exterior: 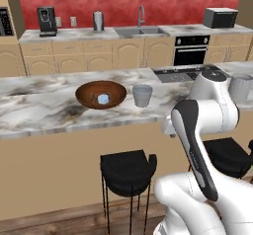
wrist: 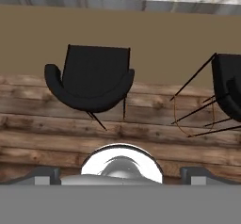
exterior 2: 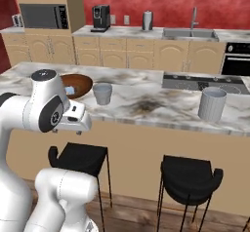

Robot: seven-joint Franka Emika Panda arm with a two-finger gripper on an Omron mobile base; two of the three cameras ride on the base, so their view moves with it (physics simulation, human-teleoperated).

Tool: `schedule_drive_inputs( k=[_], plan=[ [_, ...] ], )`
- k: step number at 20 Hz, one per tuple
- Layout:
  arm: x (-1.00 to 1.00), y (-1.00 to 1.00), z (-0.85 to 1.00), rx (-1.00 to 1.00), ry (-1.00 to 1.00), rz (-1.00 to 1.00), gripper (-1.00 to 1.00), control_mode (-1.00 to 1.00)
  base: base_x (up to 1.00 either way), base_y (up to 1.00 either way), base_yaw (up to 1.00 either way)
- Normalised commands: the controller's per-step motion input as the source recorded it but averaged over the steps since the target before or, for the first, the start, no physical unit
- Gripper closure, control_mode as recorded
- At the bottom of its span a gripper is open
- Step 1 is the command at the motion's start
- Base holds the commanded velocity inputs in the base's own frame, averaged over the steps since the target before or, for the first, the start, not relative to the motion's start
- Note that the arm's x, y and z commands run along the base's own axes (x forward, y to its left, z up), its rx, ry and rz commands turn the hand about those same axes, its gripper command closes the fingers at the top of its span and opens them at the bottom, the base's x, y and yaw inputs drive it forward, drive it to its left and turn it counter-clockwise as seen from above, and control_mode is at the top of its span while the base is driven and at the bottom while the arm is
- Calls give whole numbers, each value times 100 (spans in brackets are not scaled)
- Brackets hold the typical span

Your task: There are four ice cubes in the ice bowl. Place two ice cubes in each glass of water.

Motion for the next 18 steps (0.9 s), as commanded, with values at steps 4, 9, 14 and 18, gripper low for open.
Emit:
schedule_drive_inputs(
  k=[4,9,14,18],
  plan=[
    [0,0,0,0,0,0,-100,100,0,-42,0],
    [0,0,0,0,0,0,-100,100,1,-44,0],
    [0,0,0,0,0,0,-100,100,6,-47,-1],
    [0,0,0,0,0,0,-100,100,16,-30,-1]
  ],
)
